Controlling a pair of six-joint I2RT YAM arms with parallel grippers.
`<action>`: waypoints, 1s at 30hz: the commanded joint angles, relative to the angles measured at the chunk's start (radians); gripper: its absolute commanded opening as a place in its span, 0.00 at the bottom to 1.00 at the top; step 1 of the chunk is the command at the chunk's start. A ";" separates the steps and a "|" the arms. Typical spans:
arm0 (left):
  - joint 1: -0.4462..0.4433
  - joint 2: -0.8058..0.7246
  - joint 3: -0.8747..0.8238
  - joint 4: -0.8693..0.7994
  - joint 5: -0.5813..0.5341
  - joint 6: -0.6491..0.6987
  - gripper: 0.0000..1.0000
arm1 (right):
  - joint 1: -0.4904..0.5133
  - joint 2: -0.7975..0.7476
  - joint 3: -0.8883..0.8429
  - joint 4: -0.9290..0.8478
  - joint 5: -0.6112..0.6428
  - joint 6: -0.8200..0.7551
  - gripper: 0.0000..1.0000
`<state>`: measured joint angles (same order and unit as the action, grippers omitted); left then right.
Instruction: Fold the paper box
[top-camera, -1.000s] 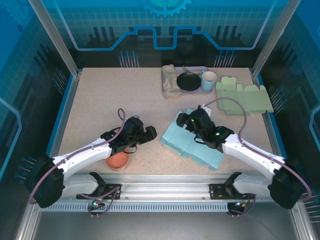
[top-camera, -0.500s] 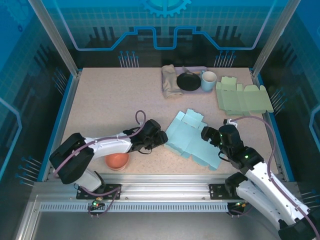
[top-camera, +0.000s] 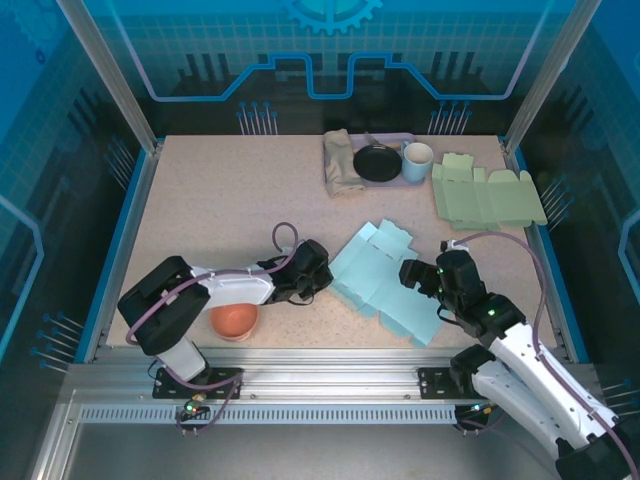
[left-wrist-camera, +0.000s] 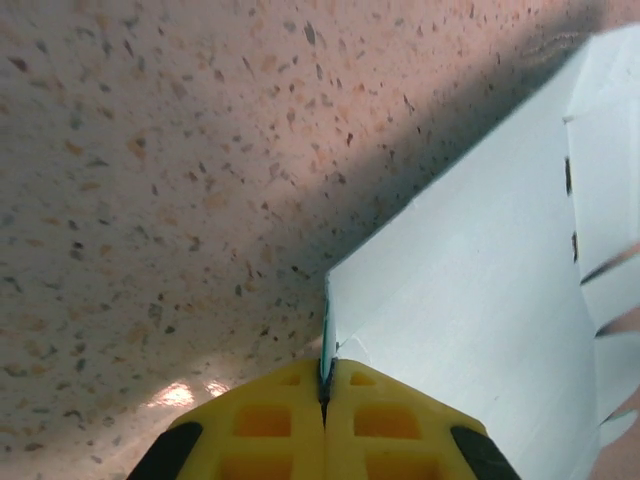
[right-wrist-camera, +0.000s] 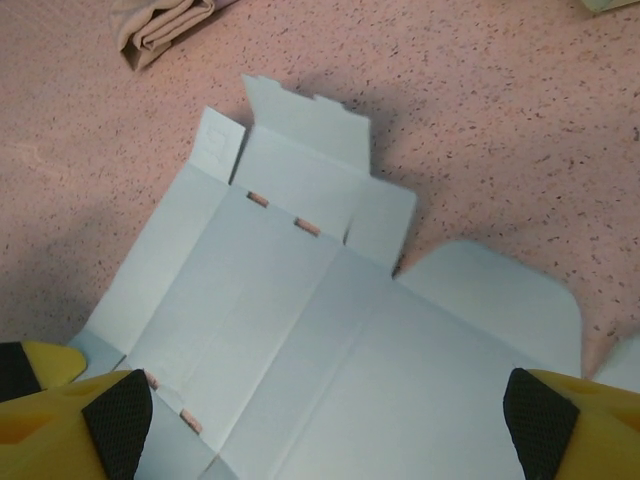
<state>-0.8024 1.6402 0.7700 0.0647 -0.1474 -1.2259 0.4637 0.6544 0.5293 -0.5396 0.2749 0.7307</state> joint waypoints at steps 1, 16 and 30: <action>-0.004 -0.065 0.064 -0.089 -0.131 0.127 0.00 | -0.013 0.019 0.045 -0.003 -0.035 -0.088 0.95; 0.096 -0.239 0.624 -0.645 -0.051 1.341 0.00 | -0.026 0.450 0.718 -0.054 -0.202 -0.807 0.93; 0.094 -0.433 0.513 -0.651 0.013 1.474 0.00 | 0.034 0.628 0.912 -0.252 -0.529 -1.669 0.62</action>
<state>-0.7040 1.2381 1.3079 -0.5827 -0.1761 0.2020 0.4671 1.2758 1.4155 -0.7330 -0.2012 -0.7116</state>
